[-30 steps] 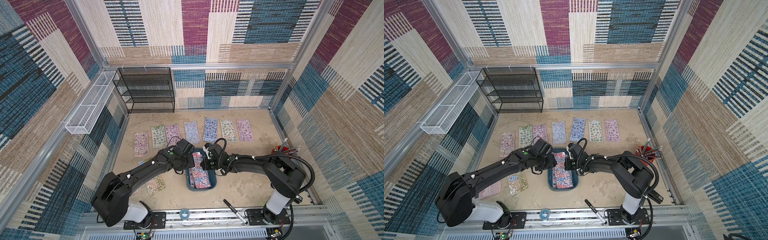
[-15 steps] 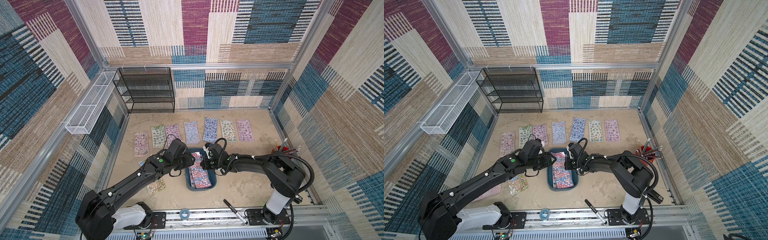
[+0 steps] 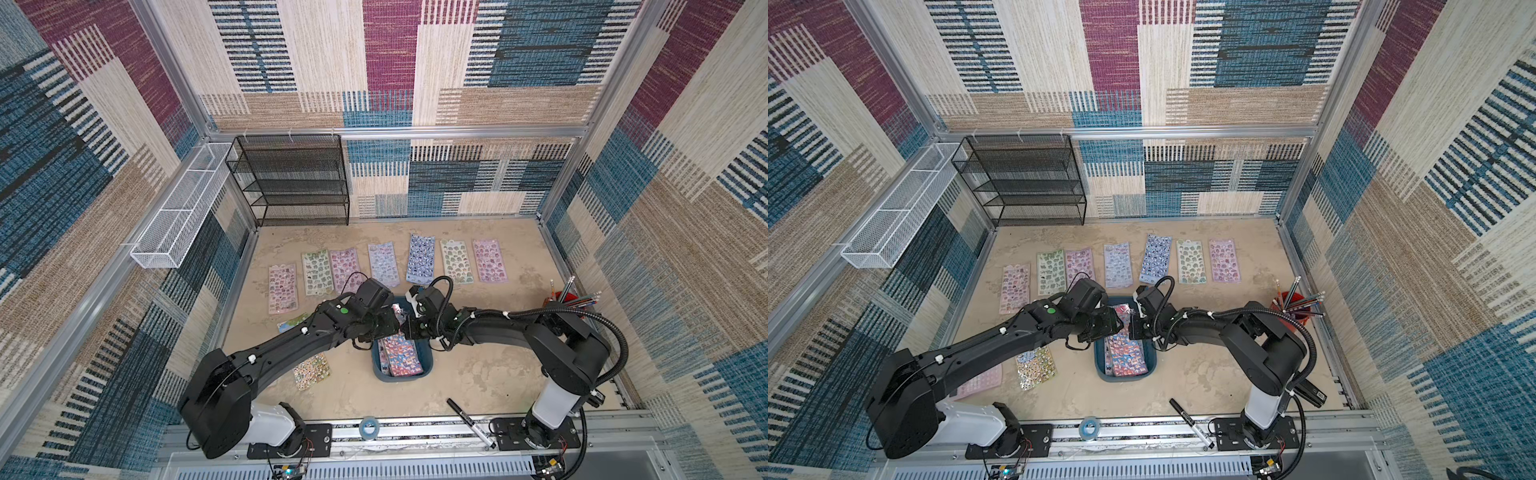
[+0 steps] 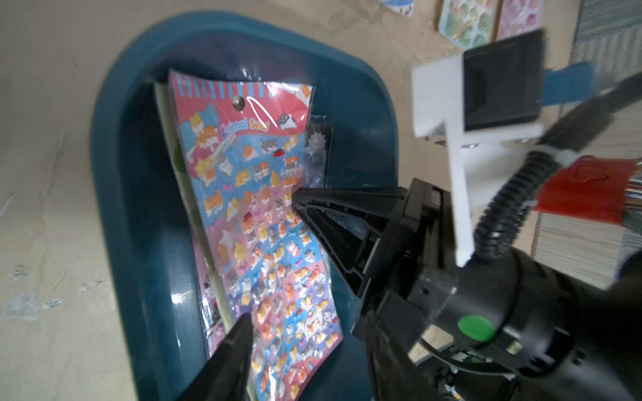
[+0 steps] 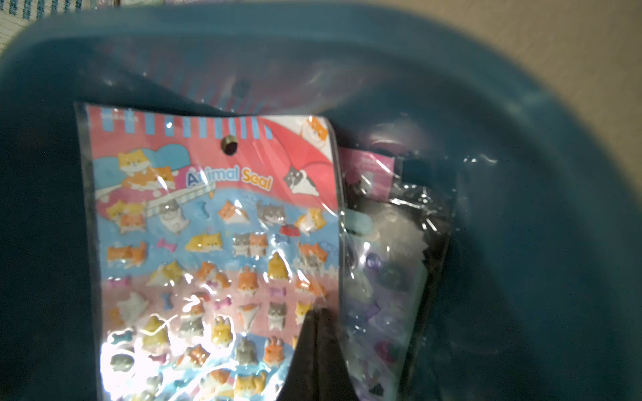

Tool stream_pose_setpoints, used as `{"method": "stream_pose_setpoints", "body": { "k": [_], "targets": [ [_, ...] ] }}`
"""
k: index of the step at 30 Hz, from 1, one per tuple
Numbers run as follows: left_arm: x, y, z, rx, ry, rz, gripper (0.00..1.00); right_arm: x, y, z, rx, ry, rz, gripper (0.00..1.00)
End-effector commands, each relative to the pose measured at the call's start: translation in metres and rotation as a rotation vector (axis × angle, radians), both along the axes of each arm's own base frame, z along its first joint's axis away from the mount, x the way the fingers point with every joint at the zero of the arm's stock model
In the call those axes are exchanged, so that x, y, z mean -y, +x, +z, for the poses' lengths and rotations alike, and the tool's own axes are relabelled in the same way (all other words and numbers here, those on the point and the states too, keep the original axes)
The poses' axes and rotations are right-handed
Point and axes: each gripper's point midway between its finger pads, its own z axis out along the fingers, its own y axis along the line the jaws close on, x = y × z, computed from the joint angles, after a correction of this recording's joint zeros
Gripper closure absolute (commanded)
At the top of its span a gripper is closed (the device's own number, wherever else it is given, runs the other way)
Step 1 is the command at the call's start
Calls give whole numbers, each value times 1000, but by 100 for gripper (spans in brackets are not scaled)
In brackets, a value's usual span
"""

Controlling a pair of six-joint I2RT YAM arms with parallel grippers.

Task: Take the stickers out of the storage box
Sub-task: Pick up the sticker from the storage box.

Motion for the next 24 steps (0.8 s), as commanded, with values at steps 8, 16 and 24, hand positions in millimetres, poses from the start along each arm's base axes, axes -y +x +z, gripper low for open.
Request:
{"method": "stream_pose_setpoints", "body": {
  "k": [8,16,24],
  "targets": [
    [-2,3,5,24,242,-52,39,60,-41,-49,-188,-289,-40,100],
    [-10,-4,2,-5,390,-51,31,57,-38,-47,-179,-286,-34,100],
    [-4,-4,-18,-43,404,-44,27,57,-37,-43,-168,-286,-30,100]
  ]
}}
